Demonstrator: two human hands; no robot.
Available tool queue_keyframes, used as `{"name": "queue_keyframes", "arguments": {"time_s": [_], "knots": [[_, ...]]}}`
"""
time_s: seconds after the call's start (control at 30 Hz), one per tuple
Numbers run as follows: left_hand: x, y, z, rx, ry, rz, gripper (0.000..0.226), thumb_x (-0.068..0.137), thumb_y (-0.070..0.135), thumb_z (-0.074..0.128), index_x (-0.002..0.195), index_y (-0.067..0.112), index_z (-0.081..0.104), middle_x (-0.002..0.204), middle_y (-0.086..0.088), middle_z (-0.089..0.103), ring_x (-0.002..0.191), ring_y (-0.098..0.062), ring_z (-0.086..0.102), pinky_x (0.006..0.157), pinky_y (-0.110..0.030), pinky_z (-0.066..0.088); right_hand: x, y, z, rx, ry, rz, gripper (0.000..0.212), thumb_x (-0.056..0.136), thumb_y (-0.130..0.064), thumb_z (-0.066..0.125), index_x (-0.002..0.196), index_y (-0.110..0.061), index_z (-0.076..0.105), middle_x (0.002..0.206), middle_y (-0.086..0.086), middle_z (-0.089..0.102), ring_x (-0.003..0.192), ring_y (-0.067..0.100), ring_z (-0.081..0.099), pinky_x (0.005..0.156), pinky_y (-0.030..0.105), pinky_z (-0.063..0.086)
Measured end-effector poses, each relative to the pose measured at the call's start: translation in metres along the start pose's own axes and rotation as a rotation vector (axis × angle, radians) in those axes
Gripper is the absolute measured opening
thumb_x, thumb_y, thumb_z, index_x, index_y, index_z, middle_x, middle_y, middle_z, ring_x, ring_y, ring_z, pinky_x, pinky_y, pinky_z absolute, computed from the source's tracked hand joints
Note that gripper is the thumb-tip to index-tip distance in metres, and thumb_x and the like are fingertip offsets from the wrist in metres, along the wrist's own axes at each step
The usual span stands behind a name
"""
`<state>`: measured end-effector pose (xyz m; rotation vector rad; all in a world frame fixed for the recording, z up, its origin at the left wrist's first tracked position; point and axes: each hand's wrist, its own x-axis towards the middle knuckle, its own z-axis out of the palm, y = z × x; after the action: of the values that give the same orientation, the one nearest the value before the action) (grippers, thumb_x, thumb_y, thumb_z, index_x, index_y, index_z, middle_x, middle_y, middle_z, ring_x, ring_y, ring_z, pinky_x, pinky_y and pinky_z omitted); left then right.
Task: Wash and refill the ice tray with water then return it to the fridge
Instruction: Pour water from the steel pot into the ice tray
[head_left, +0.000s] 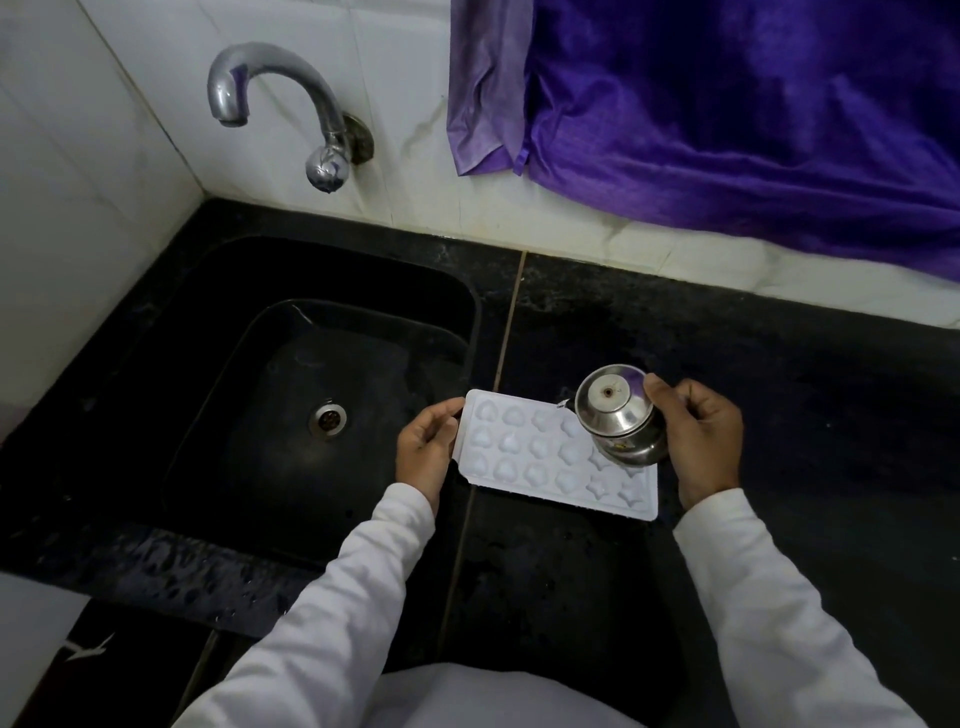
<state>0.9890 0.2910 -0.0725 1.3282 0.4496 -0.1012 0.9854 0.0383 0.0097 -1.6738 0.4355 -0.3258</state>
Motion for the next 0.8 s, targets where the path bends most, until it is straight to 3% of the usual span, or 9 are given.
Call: {"name": "queue_keyframes", "arguments": {"time_s": [0.17,0.43,0.6,0.8], "knots": [[0.0015,-0.0013,-0.0012,-0.009,-0.007,-0.013,0.033,0.098,-0.001,0.05,0.102,0.02,0.075,0.112,-0.005,0.076,0.111,-0.026,0.07,0.096,-0.043,0.056,0.0008,-0.0005,0.0002,-0.003,0.004,-0.012,0.049,0.089,-0.018,0.072,0.063,0.008,0.039,0.065,0.011,0.039,0.064,0.02,0.036,0.06,0.028,0.037],[0.0057,-0.006,-0.0022,-0.006,-0.002,-0.01,0.033,0.097,0.0,0.051,0.1,0.022,0.075,0.113,-0.007,0.075,0.112,-0.026,0.069,0.102,-0.048,0.053,-0.0003,-0.0004,0.0005,-0.017,0.032,-0.018,0.039,0.089,-0.016,0.072,0.064,0.003,0.049,0.06,0.007,0.038,0.058,0.01,0.036,0.057,0.021,0.037],[0.0081,-0.0085,-0.0032,0.007,-0.001,0.004,0.033,0.097,-0.001,0.052,0.101,0.021,0.075,0.113,-0.007,0.075,0.111,-0.027,0.069,0.101,-0.048,0.053,0.0002,0.0029,-0.0014,-0.004,0.028,-0.014,0.045,0.088,-0.019,0.071,0.066,0.009,0.045,0.066,0.013,0.042,0.063,0.019,0.039,0.062,0.026,0.041],[0.0068,-0.0077,-0.0022,-0.007,0.006,-0.004,0.032,0.097,-0.002,0.051,0.102,0.018,0.074,0.113,-0.008,0.075,0.112,-0.027,0.069,0.101,-0.047,0.053,0.0019,0.0047,-0.0025,0.005,0.024,-0.013,0.046,0.088,-0.02,0.071,0.067,0.011,0.045,0.066,0.013,0.042,0.063,0.019,0.039,0.062,0.023,0.042]]}}
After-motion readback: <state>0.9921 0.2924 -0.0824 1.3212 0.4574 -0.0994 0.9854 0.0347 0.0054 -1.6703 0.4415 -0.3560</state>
